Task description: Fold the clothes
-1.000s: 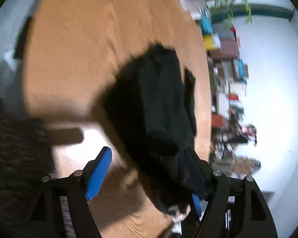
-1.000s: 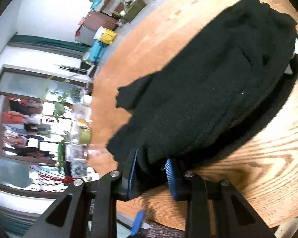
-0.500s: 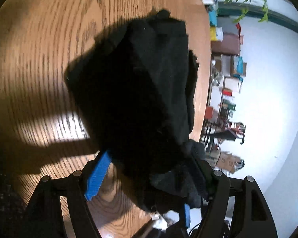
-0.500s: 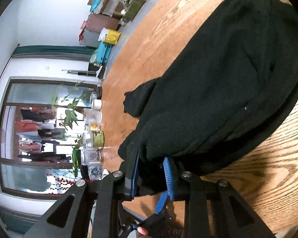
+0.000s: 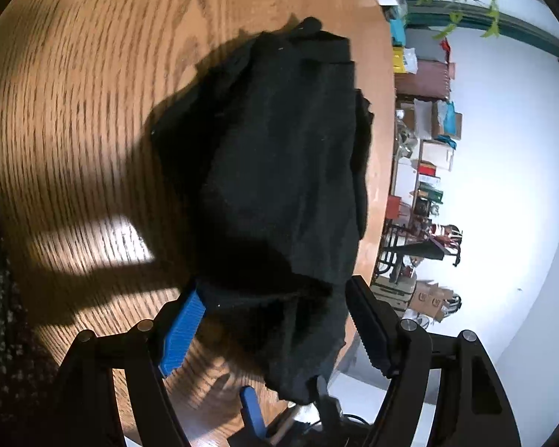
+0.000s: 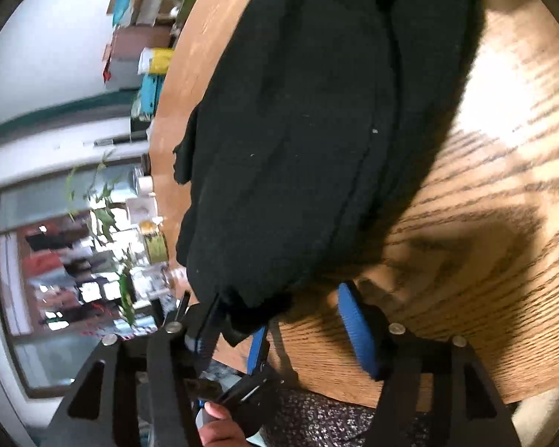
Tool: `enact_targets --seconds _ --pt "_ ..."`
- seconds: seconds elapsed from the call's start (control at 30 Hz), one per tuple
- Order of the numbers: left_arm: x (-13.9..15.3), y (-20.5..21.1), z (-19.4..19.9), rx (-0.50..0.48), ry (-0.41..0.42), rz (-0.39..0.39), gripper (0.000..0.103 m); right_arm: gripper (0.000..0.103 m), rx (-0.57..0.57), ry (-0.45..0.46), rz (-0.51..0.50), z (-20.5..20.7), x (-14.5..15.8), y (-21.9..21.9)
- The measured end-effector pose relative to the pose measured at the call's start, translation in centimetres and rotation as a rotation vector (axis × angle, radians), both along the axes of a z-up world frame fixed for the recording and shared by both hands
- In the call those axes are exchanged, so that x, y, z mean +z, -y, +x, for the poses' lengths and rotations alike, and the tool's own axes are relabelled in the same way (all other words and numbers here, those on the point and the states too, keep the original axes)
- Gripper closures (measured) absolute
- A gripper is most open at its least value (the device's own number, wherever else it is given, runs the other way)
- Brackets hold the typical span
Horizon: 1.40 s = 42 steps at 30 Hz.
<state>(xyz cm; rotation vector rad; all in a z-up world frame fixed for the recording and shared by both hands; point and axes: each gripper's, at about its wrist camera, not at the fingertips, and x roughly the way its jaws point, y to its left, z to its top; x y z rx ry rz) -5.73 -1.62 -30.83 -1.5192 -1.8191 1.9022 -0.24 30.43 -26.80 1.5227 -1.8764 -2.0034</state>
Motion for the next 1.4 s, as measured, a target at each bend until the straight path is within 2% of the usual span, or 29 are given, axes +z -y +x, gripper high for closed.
enact_targets --seconds 0.03,0.17,0.23,0.3,0.4,0.47,0.5,0.53,0.57,0.6,0.63,0.7,0.83,0.93,1.0,1.13,1.17,1.27,1.33,1.37,1.4 --pt "0.1 0.2 0.1 0.005 -0.002 -0.002 0.027 0.028 -0.029 -0.009 -0.004 0.1 -0.1 -0.2" --pt "0.4 0.7 -0.1 0.021 -0.009 -0.009 0.027 0.022 -0.101 -0.057 0.037 0.0 0.6 -1.3" --pt "0.4 0.8 0.0 0.03 -0.011 -0.01 0.027 0.011 -0.138 -0.073 0.066 -0.1 0.8 -1.8" --pt "0.4 1.0 0.0 0.038 -0.013 -0.011 0.027 0.011 -0.142 -0.064 0.086 -0.6 0.4 -2.2" --pt "0.5 0.6 -0.1 0.028 -0.02 -0.007 0.027 0.011 -0.126 -0.058 0.025 -2.0 -1.1 -2.3" --pt "0.3 0.3 0.5 0.029 -0.027 0.0 0.027 0.014 -0.113 -0.082 -0.026 -3.0 -2.0 -2.3" --pt "0.4 0.1 0.5 0.029 -0.029 0.002 0.027 0.019 -0.103 -0.095 -0.048 -3.5 -2.4 -2.3" --pt "0.3 -0.2 0.7 0.027 -0.032 0.008 0.027 0.034 -0.093 -0.097 -0.07 -4.0 -3.0 -2.3" --pt "0.2 -0.5 1.0 0.027 -0.037 0.017 0.027 0.044 -0.083 -0.099 -0.092 -4.6 -3.6 -2.3" --pt "0.2 -0.9 1.3 0.028 -0.042 0.021 0.027 0.065 -0.078 -0.098 -0.114 -5.0 -4.3 -2.4" --pt "0.2 -1.2 1.6 0.029 -0.05 0.025 0.027 0.074 -0.082 -0.094 -0.133 -5.3 -4.8 -2.6" --pt "0.3 -2.0 2.0 0.046 -0.082 0.031 0.027 0.08 -0.081 -0.101 -0.161 -5.8 -5.1 -2.9" --pt "0.7 -3.4 2.2 0.115 -0.142 0.032 0.026 0.081 -0.024 -0.22 -0.117 -6.7 -1.6 -2.5" --pt "0.6 -4.5 1.1 0.103 -0.16 0.068 0.025 0.082 -0.005 -0.282 -0.118 -7.2 0.7 -2.7" --pt "0.3 -5.0 0.8 0.107 -0.139 0.082 0.025 0.081 -0.011 -0.301 -0.129 -7.3 1.3 -3.2" --pt "-0.4 -5.4 0.2 0.118 -0.105 0.017 0.024 0.081 -0.007 -0.313 -0.166 -7.9 1.5 -3.5" --pt "-0.8 -5.5 0.0 0.127 -0.09 0.027 0.024 0.081 0.0 -0.32 -0.169 -8.1 1.6 -3.4" --pt "-0.4 -5.8 -1.5 0.131 -0.083 0.01 0.023 0.081 0.025 -0.337 -0.161 -7.7 1.7 -3.1" --pt "0.0 -6.2 -2.4 0.102 -0.08 -0.029 0.026 0.081 0.033 -0.343 -0.158 -7.5 1.7 -3.2" --pt "0.3 -6.5 -2.9 0.088 -0.078 -0.049 0.032 0.081 0.034 -0.344 -0.16 -7.4 1.7 -3.3" --pt "0.7 -6.5 -3.3 0.072 -0.079 -0.075 0.055 0.081 0.035 -0.345 -0.164 -7.0 1.4 -3.5"
